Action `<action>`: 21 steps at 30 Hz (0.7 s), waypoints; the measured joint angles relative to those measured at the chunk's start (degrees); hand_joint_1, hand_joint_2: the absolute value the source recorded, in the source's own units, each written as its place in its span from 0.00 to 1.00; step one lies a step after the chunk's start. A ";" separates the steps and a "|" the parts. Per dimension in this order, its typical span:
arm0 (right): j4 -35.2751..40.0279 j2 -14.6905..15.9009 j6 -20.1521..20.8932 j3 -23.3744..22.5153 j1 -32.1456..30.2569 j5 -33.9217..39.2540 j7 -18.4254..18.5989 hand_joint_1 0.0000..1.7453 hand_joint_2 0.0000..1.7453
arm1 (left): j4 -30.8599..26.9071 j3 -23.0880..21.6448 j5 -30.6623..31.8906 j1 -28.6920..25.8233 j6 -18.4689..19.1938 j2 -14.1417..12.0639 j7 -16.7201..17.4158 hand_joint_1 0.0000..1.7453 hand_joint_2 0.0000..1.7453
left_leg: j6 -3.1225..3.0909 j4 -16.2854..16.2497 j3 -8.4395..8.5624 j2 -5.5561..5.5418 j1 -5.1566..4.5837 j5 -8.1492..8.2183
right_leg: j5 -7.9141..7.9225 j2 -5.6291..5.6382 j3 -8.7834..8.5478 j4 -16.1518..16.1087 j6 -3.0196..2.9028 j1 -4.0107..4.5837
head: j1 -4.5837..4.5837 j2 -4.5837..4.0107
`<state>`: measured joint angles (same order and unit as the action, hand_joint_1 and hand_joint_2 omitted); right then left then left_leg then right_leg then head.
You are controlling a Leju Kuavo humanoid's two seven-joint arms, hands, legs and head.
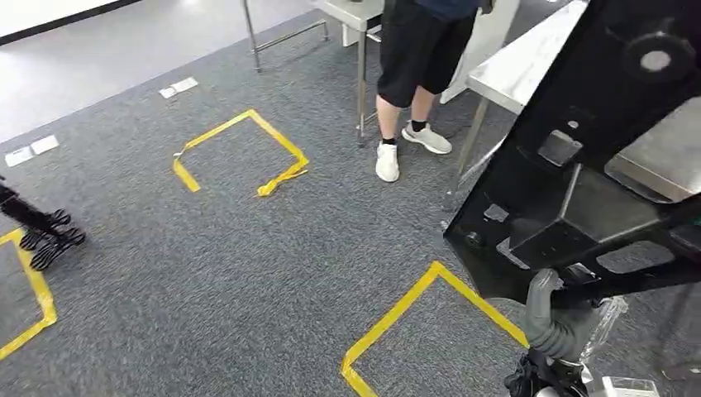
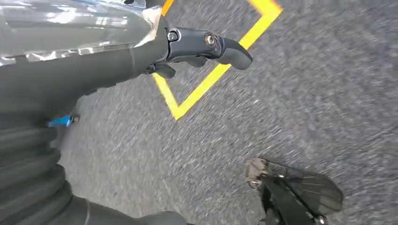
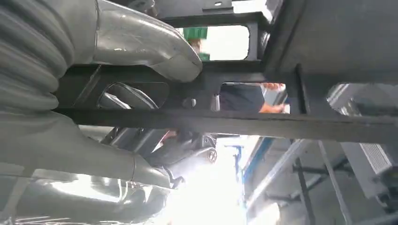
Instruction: Take the parts from the cabinet and place them on the table.
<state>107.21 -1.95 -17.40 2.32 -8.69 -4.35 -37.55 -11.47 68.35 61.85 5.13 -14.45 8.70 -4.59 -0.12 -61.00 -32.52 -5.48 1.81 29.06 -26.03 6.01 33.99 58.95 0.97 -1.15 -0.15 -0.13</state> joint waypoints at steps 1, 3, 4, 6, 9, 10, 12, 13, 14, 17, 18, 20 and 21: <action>0.11 0.09 -0.04 0.02 0.16 -0.04 0.00 1.00 1.00 | 0.00 0.04 -0.04 0.00 -0.11 -0.02 0.17 0.00 1.00 | 0.08 1.55 0.54 -0.32 0.04 0.55 | -0.12 0.72 0.56 0.45 0.44 0.54 | 0.15 0.00; 0.31 0.15 -0.07 0.00 -0.04 -0.18 0.00 1.00 1.00 | -0.02 0.04 -0.04 0.01 -0.22 -0.04 0.35 0.00 1.00 | -0.56 1.27 0.55 1.01 -0.75 0.53 | 0.47 2.10 1.02 -0.06 1.42 -0.12 | 0.11 0.00; 0.35 0.37 -0.20 0.00 -0.15 -0.17 0.00 1.00 1.00 | 0.00 0.07 -0.09 0.02 -0.28 -0.07 0.35 0.00 1.00 | -1.38 1.96 1.09 2.33 -0.53 0.04 | 0.62 3.13 1.85 -0.16 2.05 0.12 | 0.26 0.02; 0.48 0.57 -0.24 0.04 -0.06 -0.15 0.02 1.00 1.00 | -0.02 0.04 0.00 0.14 -0.35 -0.07 0.28 0.00 1.00 | -2.11 2.32 1.44 3.66 -0.62 -0.25 | -0.87 -2.72 3.00 2.90 1.73 0.45 | 0.50 0.02; 0.48 0.68 -0.22 0.04 0.10 0.04 0.07 1.00 1.00 | -0.02 0.07 0.07 0.03 -0.50 -0.13 0.09 0.00 1.00 | -2.48 2.31 1.45 6.12 -1.05 -0.09 | -5.18 -5.03 8.80 14.39 1.21 0.36 | 0.59 0.00; 0.48 0.68 -0.22 0.07 -0.06 0.07 0.09 1.00 1.00 | -0.02 0.07 0.07 0.03 -0.52 -0.22 0.09 0.00 1.00 | -2.57 2.31 1.44 6.94 -1.09 -0.02 | -5.90 -5.21 10.42 17.57 1.36 0.29 | 0.65 0.00; 0.46 0.70 -0.20 0.07 -0.09 0.18 0.13 1.00 1.00 | -0.02 0.07 0.11 0.07 -0.59 -0.33 0.09 0.00 1.00 | -2.46 2.30 1.55 8.53 -1.08 0.16 | -4.33 -5.54 9.44 15.29 2.28 0.01 | 0.66 0.00; 0.46 0.70 -0.11 0.07 -0.04 0.28 0.15 1.00 1.00 | -0.02 0.07 0.15 0.09 -0.63 -0.28 0.09 0.00 1.00 | -2.32 2.30 1.69 9.16 -1.07 0.28 | -2.55 -6.11 7.05 10.73 2.83 -0.10 | 0.66 0.00; 0.46 0.70 -0.02 0.07 -0.01 0.37 0.15 1.00 1.00 | -0.02 0.07 0.15 0.11 -0.74 -0.24 0.09 0.00 1.00 | -2.07 2.30 1.93 9.71 -1.06 0.49 | -0.67 -7.38 3.91 4.99 3.25 -0.17 | 0.65 0.00; 0.42 0.66 0.13 0.15 0.34 0.61 0.17 1.00 1.00 | -0.02 0.07 0.15 0.10 -1.20 -0.31 0.20 0.00 1.00 | -1.02 2.31 2.56 11.13 -1.81 1.33 | 0.12 -10.51 1.05 0.42 2.17 0.58 | 0.50 0.00; 0.39 0.66 0.17 0.20 0.49 0.70 0.18 1.00 1.00 | -0.02 0.09 0.15 0.22 -1.46 -0.33 0.48 0.00 1.00 | -0.78 2.42 2.95 11.72 -1.81 1.44 | 0.07 -9.94 1.16 0.40 1.89 0.69 | 0.35 0.02; 0.37 0.70 0.20 0.20 0.68 0.70 0.17 1.00 1.00 | -0.02 0.09 0.20 0.42 -1.75 -0.26 1.07 0.00 1.00 | -0.08 2.76 3.52 12.74 -1.52 1.80 | 0.27 -8.37 1.00 0.01 1.08 0.32 | 0.42 0.00; 0.39 0.57 0.29 0.22 0.64 0.68 0.17 1.00 1.00 | -0.02 0.11 0.20 0.55 -1.88 -0.26 1.35 0.00 1.00 | 0.25 1.74 3.02 9.63 -1.18 2.56 | 0.39 -7.58 0.87 -0.10 0.77 -0.25 | 0.24 0.02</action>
<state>107.60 -1.38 -17.11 2.54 -8.05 -3.67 -37.38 -11.50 68.46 62.05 5.68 -16.33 8.44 -3.23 0.13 -59.26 -29.50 4.14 0.62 31.62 -25.64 -1.57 34.85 58.86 1.74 -1.40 0.09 -0.11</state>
